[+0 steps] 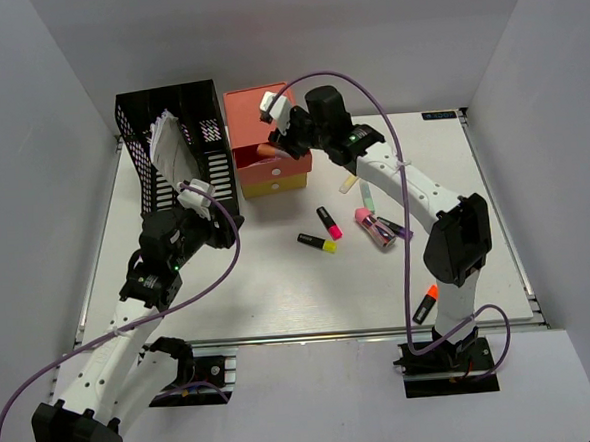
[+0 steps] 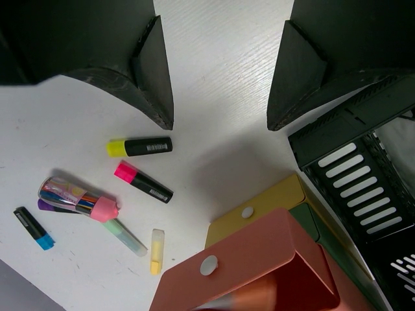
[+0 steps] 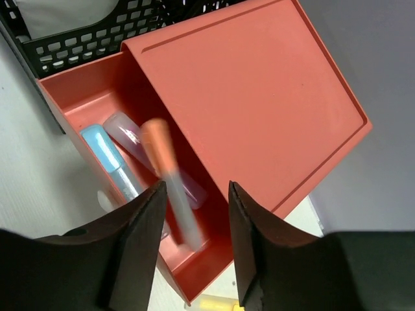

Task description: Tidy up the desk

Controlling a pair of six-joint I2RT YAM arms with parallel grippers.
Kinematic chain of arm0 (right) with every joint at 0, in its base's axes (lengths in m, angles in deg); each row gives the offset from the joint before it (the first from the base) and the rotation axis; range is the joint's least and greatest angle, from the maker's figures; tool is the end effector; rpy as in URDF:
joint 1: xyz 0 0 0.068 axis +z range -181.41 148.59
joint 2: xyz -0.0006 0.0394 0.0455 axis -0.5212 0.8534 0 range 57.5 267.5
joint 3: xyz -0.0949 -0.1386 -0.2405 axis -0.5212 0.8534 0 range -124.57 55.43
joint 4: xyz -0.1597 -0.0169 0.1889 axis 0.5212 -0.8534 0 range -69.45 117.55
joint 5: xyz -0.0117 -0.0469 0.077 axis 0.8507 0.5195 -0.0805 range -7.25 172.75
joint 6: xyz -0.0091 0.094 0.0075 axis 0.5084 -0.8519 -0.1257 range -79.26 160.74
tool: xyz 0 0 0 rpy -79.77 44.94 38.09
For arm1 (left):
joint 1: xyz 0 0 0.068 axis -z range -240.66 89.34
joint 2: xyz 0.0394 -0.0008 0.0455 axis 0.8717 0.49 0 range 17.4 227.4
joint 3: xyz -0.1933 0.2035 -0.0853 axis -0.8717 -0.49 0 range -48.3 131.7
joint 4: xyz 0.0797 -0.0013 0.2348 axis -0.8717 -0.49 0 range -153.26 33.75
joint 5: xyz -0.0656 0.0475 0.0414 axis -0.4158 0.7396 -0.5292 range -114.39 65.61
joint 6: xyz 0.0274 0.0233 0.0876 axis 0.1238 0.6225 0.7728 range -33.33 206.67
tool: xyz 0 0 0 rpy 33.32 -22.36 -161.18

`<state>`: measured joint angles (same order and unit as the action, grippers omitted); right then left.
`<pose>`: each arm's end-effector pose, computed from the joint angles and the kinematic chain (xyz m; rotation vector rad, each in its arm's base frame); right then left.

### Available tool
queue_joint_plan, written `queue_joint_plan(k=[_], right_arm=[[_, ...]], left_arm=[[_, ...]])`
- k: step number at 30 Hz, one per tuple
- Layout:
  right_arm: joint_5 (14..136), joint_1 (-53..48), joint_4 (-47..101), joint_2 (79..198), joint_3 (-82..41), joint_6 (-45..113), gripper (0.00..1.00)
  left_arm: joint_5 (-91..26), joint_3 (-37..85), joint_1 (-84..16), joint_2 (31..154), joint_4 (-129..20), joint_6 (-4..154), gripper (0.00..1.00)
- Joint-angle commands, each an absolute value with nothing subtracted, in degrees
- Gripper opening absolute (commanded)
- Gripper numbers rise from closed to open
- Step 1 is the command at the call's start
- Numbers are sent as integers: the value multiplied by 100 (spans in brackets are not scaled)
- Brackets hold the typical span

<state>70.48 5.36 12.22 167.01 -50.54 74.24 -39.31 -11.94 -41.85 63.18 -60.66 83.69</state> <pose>0.3882 0.3129 0.3770 -1.2090 1.4650 0.2423 0.1922 -0.0887 0.3018 0.4364 1.7802 -0.5046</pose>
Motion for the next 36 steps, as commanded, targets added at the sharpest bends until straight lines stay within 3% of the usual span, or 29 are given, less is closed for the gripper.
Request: queue_joint_plan(k=[1,8,11,12,15,20,23,25,26,34,36], right_arm=[[7098,550,1305,16605,-5293,7291,50],[7115,489,1428,16149,-5075,6826,49],[7597,314,1735,15578,-4523,5992,30],[7860,287,1788,15237,-4355,5790,17],[7933,-99,1658,14604,-3689,5077,0],[7468,-1038,1086,13820,-2615,4269,0],[6941,-1592,1111,13328,-1701,3979,0],[6703,-1866,1252,13177,-1209,3934,2],[6641,-2110,1253,13255,-1146,3907,3],[6167,-2806,1129,13862,-1181,3793,28],[6017,-2921,1156,13740,-1093,3793,37]], left_arm=[[-3898,-1095,-4211,6266,-6083,8360,70],[-3959,-1121,-4211,6240,-5995,8325,70],[-4196,-1191,-4211,6292,-5811,8228,70],[-4371,-1209,-4211,6353,-5767,8202,69],[-4757,-1279,-4211,6450,-5443,8096,55],[-5470,-1158,-4088,7029,-4835,7534,24],[-5490,-597,-3825,7776,-4974,7183,16],[-5218,-296,-3527,8067,-5097,7094,17],[-5121,27,-3421,8303,-5133,7077,23],[-3803,2278,-2069,9833,-6284,7269,48],[-3363,3040,-1848,10483,-6643,7401,51]])
